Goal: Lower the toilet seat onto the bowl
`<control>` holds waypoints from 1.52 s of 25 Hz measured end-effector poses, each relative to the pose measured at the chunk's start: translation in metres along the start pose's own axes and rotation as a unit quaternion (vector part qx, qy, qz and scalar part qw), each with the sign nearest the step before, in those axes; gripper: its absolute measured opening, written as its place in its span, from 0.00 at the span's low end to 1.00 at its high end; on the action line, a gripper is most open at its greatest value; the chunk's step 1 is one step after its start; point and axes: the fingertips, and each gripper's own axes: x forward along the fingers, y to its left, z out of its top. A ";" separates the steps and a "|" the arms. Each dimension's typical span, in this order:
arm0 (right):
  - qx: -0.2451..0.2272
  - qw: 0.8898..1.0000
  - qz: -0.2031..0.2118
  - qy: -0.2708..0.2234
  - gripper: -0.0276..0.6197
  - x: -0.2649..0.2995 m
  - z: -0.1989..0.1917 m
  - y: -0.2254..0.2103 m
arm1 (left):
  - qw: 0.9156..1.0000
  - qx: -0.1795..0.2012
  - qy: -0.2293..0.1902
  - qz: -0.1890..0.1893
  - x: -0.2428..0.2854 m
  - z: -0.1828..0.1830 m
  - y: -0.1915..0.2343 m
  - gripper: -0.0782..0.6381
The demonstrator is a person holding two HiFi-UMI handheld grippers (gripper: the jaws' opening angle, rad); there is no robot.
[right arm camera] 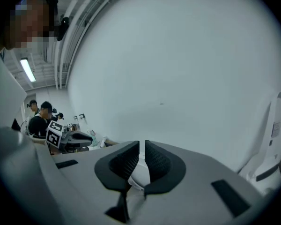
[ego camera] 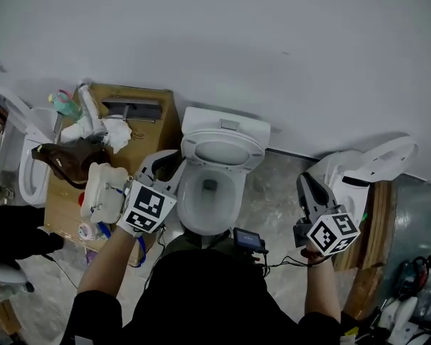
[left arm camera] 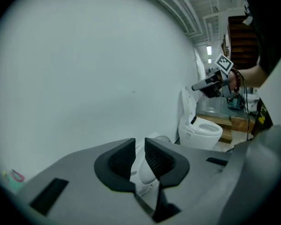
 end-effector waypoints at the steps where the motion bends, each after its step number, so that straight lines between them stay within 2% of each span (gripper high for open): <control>1: -0.010 1.000 -0.006 0.005 0.13 0.007 0.001 -0.001 | 1.000 0.014 0.004 -0.009 0.008 -0.005 0.002 0.21; 4: -0.035 0.999 -0.015 0.015 0.13 0.025 0.006 -0.004 | 0.998 0.048 0.015 -0.038 0.034 -0.016 0.007 0.21; 8: -0.036 0.999 -0.002 0.039 0.13 0.050 -0.001 -0.011 | 0.995 0.054 0.040 -0.068 0.065 -0.036 0.008 0.21; 11: -0.083 0.994 0.014 0.071 0.13 0.078 -0.018 -0.020 | 0.994 0.060 0.051 -0.070 0.089 -0.046 0.013 0.21; 15: -0.177 0.976 0.036 0.121 0.13 0.111 -0.055 -0.028 | 0.993 0.071 0.068 -0.069 0.115 -0.057 0.011 0.21; 20: -0.254 0.955 0.069 0.139 0.13 0.140 -0.071 -0.025 | 0.985 0.124 0.095 -0.069 0.145 -0.065 0.007 0.24; 22: -0.257 0.953 0.076 0.138 0.13 0.149 -0.074 -0.024 | 0.982 0.136 0.109 -0.076 0.158 -0.074 0.004 0.27; 26: -0.242 0.957 0.083 0.135 0.13 0.167 -0.077 -0.026 | 0.979 0.132 0.130 -0.084 0.184 -0.089 0.006 0.27; 30: -0.246 0.955 0.090 0.142 0.13 0.182 -0.085 -0.030 | 0.973 0.149 0.149 -0.092 0.203 -0.101 0.006 0.27; 33: -0.261 0.948 0.098 0.153 0.13 0.190 -0.094 -0.033 | 0.969 0.163 0.160 -0.097 0.213 -0.106 0.007 0.27; 38: -0.303 0.929 0.114 0.180 0.13 0.203 -0.112 -0.036 | 0.966 0.168 0.171 -0.096 0.222 -0.112 0.009 0.27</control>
